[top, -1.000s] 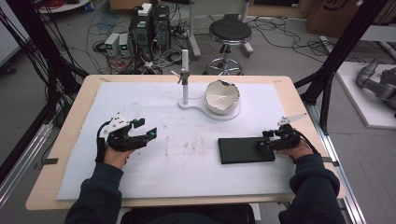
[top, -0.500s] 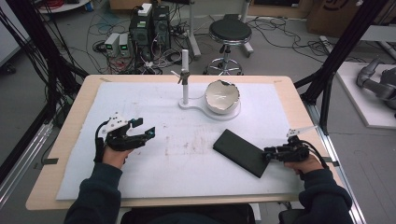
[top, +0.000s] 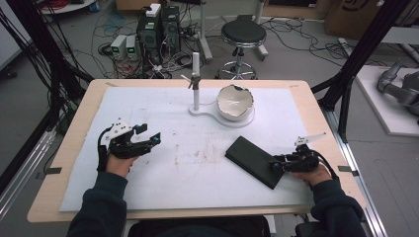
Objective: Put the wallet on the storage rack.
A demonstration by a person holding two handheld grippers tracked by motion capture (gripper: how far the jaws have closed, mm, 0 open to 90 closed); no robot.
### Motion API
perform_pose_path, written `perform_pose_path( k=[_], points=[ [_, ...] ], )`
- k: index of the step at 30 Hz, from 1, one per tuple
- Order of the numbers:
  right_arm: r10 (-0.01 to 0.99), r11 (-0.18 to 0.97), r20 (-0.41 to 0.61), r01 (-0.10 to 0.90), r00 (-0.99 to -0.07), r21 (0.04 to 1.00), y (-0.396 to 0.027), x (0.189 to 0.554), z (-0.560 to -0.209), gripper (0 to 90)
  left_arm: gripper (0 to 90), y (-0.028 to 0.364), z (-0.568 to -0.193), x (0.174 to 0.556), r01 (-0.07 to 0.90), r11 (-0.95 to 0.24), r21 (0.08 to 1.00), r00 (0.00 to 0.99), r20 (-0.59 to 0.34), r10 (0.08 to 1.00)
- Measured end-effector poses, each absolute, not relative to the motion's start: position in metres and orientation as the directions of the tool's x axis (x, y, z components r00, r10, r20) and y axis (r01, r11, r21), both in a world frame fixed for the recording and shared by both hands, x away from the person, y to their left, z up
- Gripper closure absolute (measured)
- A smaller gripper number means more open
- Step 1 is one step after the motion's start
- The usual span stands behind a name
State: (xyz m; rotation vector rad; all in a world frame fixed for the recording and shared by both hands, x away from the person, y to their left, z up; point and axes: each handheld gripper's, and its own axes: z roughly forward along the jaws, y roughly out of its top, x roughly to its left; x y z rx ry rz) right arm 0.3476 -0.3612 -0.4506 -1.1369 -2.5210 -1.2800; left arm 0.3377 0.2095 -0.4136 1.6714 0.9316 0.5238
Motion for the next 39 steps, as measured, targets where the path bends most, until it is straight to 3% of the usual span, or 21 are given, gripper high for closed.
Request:
perform_pose_path(
  k=[1,2,5,9,12,16,17,20,28,39],
  points=[
    [0.576,0.370,0.391,0.655,-0.718,0.658,-0.361,0.348,-0.451,64.2,32.1,0.209,-0.414,0.338,0.313,-0.092,0.945,0.593,-0.118,0.796],
    [0.588,0.349,0.396,0.663,-0.706,0.663,-0.363,0.347,-0.449,71.8,32.2,0.211,-0.414,0.338,0.314,-0.093,0.945,0.593,-0.119,0.797],
    [0.588,0.336,0.385,0.648,-0.711,0.684,-0.363,0.345,-0.446,78.1,32.2,0.215,-0.415,0.338,0.317,-0.085,0.945,0.582,-0.123,0.804],
    [0.590,0.322,0.350,0.610,-0.727,0.724,-0.363,0.343,-0.439,79.9,32.2,0.219,-0.414,0.338,0.316,-0.074,0.946,0.571,-0.127,0.811],
    [0.643,0.313,0.221,0.515,-0.733,0.798,-0.363,0.338,-0.412,81.2,32.2,0.222,-0.414,0.338,0.316,-0.066,0.946,0.565,-0.132,0.815],
    [0.693,0.352,0.088,0.442,-0.716,0.825,-0.362,0.333,-0.391,81.3,32.2,0.224,-0.414,0.337,0.316,-0.063,0.947,0.561,-0.132,0.817],
    [0.711,0.394,0.002,0.401,-0.703,0.827,-0.360,0.329,-0.383,81.3,32.2,0.225,-0.414,0.337,0.317,-0.061,0.947,0.559,-0.134,0.818],
    [0.702,0.417,-0.023,0.385,-0.711,0.823,-0.356,0.327,-0.381,81.1,32.2,0.226,-0.414,0.337,0.316,-0.062,0.947,0.559,-0.133,0.819],
    [0.645,0.434,-0.026,0.338,-0.764,0.835,-0.342,0.324,-0.388,72.2,32.2,0.225,-0.414,0.337,0.316,-0.063,0.947,0.560,-0.133,0.818],
    [0.648,0.452,-0.005,0.379,-0.762,0.807,-0.333,0.330,-0.399,58.8,32.2,0.225,-0.414,0.337,0.316,-0.063,0.947,0.563,-0.133,0.816]
  ],
)
